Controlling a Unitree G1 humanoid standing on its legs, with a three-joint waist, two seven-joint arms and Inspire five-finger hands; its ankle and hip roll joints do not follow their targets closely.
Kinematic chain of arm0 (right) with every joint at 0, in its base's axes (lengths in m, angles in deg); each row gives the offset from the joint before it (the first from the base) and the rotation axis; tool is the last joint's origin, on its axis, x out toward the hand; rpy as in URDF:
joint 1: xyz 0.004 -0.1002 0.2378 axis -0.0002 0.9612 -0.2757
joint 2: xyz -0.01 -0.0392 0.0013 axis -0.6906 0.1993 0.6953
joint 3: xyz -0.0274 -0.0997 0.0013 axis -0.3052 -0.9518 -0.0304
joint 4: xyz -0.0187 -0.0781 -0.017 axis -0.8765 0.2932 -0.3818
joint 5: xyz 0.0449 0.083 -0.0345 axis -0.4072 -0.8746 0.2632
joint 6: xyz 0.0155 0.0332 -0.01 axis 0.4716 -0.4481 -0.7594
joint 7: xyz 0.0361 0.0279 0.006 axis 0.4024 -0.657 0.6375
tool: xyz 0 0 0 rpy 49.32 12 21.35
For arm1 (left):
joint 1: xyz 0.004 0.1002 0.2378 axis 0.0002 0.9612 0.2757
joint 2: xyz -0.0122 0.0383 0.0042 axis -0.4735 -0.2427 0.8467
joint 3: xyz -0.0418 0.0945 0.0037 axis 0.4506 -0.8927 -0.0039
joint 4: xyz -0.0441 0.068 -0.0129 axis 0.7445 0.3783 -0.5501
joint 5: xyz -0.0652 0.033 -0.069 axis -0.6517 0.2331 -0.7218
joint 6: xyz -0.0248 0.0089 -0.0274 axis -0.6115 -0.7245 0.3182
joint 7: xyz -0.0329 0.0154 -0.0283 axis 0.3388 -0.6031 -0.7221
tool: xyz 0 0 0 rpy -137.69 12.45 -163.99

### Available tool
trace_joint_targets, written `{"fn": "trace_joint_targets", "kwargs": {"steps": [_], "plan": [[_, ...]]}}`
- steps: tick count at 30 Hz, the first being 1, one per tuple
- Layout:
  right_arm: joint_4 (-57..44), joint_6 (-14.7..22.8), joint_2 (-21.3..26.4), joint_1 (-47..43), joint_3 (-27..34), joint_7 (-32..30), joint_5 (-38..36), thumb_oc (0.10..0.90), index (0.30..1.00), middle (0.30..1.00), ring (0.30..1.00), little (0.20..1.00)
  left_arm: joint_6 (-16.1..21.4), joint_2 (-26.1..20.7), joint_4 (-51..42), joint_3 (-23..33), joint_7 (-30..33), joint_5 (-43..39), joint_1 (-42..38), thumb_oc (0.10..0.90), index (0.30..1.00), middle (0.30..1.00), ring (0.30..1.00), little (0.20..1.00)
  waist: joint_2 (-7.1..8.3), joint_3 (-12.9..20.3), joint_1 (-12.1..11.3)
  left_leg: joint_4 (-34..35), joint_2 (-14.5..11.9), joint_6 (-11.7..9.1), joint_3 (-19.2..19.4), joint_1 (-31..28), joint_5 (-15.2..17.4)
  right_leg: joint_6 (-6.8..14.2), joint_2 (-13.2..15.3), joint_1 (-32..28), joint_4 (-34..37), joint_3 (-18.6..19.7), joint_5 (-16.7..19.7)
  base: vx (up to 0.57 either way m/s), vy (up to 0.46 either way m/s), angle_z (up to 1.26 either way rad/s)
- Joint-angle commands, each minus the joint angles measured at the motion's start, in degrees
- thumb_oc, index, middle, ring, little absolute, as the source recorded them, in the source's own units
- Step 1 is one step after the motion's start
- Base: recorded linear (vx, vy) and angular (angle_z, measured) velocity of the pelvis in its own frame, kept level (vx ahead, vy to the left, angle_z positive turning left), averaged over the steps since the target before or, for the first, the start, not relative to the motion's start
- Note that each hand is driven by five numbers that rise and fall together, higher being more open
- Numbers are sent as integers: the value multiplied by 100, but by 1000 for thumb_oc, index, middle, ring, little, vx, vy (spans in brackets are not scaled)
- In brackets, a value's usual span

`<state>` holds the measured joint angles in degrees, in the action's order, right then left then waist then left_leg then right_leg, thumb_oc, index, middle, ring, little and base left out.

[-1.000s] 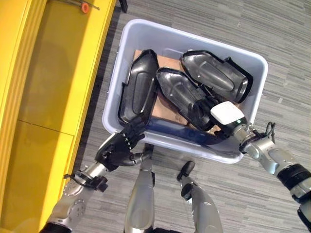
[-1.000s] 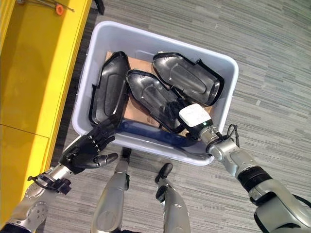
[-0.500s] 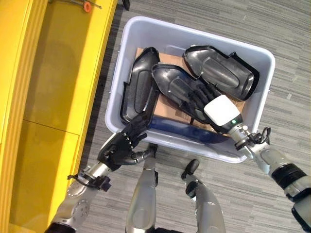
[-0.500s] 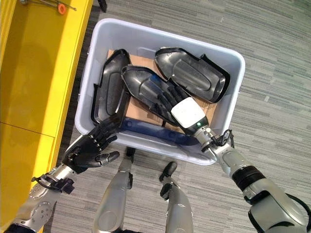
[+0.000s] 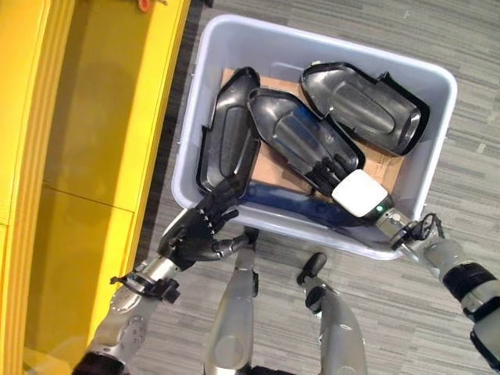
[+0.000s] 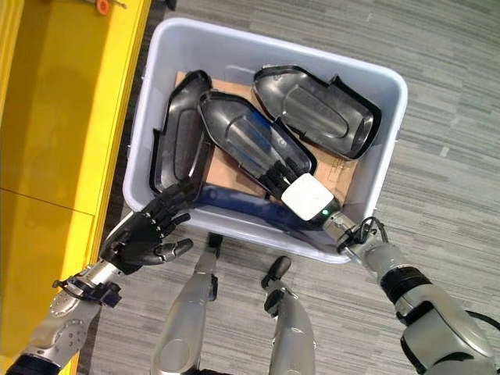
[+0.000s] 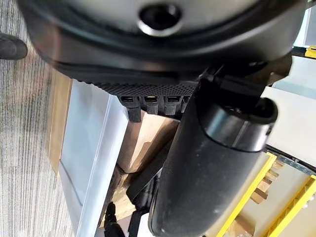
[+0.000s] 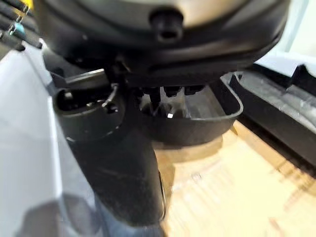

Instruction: Move parts from the plastic box to the shelf.

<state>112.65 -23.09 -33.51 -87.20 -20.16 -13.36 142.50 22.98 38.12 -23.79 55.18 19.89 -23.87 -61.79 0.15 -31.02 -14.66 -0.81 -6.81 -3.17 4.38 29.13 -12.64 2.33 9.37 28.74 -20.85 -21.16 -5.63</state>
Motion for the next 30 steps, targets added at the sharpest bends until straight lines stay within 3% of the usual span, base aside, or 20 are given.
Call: {"fn": "trace_joint_targets", "kwargs": {"steps": [1,2,3,4,5,8,15,22,30], "plan": [[87,-432,358,-865,-314,300,-453,649,649,649,649,649,213,30,-343,-330,-137,103,-259,900,1000,1000,1000,1000,-138,122,-92,-244,136,-41,66,316,774,181,-231,322,32,-308,-30,-46,-63,2],[122,-516,364,-938,-378,392,-532,671,679,679,679,679,211,22,-340,-342,-105,100,-296,900,1000,1000,1000,1000,-142,122,-99,-292,145,-33,48,438,771,187,-202,448,-53,-323,-33,-36,-48,3],[166,-616,363,-1002,-428,492,-617,633,627,627,627,627,220,17,-328,-354,-78,117,-326,900,1000,1000,1000,1000,-153,122,-111,-320,146,-28,41,538,768,185,-192,549,-117,-337,-42,0,0,0],[166,-616,363,-1002,-428,492,-617,633,627,627,627,627,220,17,-328,-354,-78,117,-326,900,1000,1000,1000,1000,-153,122,-111,-320,146,-28,41,538,768,185,-192,549,-117,-337,-42,-43,-51,3],[315,-975,405,-1175,-518,554,-1128,400,300,300,300,300,270,-49,-323,-353,19,91,-405,900,1000,1000,1000,1000,-180,122,-130,-448,151,-14,1,876,763,172,-157,867,-307,-366,-53,-41,-51,0],[568,-1296,382,-1489,-458,619,-1790,400,300,300,300,300,307,-122,-296,-389,42,33,-527,900,1000,1000,1000,1000,-223,122,-144,-763,193,1,-77,1416,804,119,-155,1344,-635,-411,-102,-39,-66,0],[945,-1061,286,-1544,-431,522,-1612,400,300,300,300,300,335,35,-307,-515,158,162,-602,900,1000,1000,1000,1000,-317,122,-163,-1229,262,23,-219,2014,914,42,-122,1874,-1083,-440,-232,10,-32,-6],[790,-724,259,-1461,-373,96,-1316,400,300,300,300,300,337,25,-344,-498,-167,-134,-519,900,1000,1000,1000,1000,-423,122,-132,-1389,273,38,-183,1919,1008,1,-96,1810,-1127,-368,-274,24,14,-1],[-29,-239,315,-1320,-114,-147,-1367,400,300,300,300,300,253,-81,-691,-303,-234,67,-284,900,1000,1000,1000,1000,-420,122,-78,-1356,265,93,-111,1272,1129,-3,-126,1238,-914,-215,-296,31,39,4]]}}
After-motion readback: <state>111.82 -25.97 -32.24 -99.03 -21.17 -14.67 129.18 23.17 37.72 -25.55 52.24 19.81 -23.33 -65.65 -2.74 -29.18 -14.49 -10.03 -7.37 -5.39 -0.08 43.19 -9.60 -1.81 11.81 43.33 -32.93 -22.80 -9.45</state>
